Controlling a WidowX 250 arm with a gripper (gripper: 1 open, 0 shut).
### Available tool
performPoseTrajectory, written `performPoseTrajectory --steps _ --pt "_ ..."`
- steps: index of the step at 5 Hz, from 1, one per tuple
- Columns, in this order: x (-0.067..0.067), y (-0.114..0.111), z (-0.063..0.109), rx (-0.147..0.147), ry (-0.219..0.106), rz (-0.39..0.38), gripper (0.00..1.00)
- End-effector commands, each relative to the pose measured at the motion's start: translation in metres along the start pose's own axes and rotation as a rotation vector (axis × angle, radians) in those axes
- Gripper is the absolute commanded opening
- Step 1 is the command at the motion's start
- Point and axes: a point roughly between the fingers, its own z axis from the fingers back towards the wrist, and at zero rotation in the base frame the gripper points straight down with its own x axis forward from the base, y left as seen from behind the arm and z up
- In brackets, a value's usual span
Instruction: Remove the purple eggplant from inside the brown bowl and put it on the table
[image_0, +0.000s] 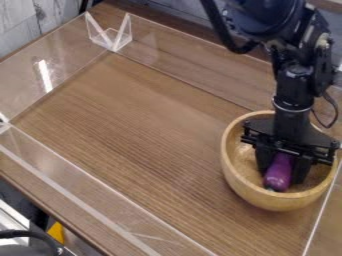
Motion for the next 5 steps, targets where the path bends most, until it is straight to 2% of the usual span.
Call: performPoseTrajectory --steps 1,2,3,4,5 --pt "0.005 -0.005 0.03 -0.036 -0.072 -0.009 0.0" --pt "0.004 -0.006 0.054 -0.056 -0.109 -0.014 0.0" --pt "0.004 -0.008 0.094 -0.079 -0.176 -0.023 0.0" --pt "-0.004 0.0 0.116 -0.094 -0.194 -0.021 0.0" --pt "-0.014 0.01 0.12 -0.089 -0.19 -0.026 0.0"
